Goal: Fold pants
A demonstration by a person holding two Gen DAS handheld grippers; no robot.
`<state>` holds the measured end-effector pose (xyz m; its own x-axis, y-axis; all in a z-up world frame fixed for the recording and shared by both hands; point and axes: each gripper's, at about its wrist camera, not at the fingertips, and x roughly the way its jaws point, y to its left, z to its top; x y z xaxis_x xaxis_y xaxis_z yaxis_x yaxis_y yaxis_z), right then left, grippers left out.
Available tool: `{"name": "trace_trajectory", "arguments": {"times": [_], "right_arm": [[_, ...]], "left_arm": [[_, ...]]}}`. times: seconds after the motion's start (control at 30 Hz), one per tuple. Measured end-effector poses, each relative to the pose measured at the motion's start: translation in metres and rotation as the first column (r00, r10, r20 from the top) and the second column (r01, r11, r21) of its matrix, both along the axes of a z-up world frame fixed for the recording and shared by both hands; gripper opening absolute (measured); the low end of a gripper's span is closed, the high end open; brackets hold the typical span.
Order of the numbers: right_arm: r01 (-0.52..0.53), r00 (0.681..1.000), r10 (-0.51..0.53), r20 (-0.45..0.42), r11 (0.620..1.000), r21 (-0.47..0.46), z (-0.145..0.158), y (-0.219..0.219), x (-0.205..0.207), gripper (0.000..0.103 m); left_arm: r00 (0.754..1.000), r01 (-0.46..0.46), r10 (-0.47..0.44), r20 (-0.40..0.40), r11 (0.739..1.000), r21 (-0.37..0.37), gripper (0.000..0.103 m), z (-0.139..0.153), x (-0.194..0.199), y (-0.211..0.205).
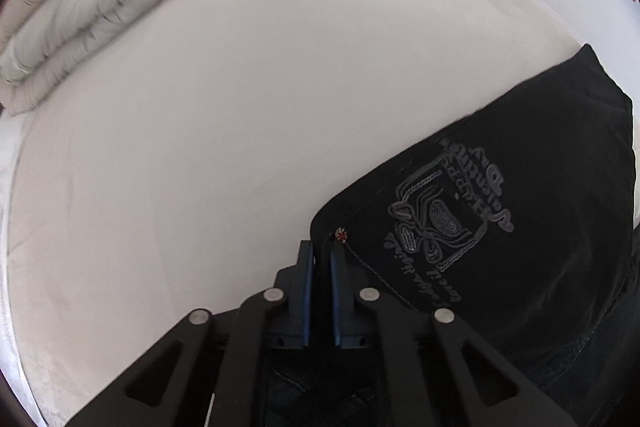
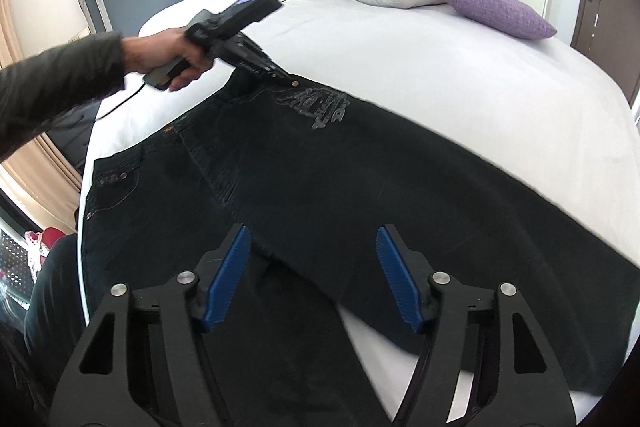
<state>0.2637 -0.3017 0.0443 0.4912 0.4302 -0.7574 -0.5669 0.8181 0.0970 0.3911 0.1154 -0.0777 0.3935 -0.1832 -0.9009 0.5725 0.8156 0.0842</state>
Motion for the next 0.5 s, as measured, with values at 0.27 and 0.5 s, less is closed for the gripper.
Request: {"name": "trace_trajectory", "arguments": {"times": [0.27,0.5], "right_arm": [[-0.054,0.994,0.061,0.089,0.995,-0.079,0.027,0.042,0.040,0.065],[-0.118,0.980,0.147,0.131,0.971,-0.207,0.031,0.088,0.086,0.064]], "left_arm": [[0.971,0.046,-0.035,0.237,0.998,-0.043,0.007,0.046,-0.093,-0.008],[0.931,0.083,-0.057,0.359,0.995,-0.055,0.007,0.066,-0.152,-0.001]]}}
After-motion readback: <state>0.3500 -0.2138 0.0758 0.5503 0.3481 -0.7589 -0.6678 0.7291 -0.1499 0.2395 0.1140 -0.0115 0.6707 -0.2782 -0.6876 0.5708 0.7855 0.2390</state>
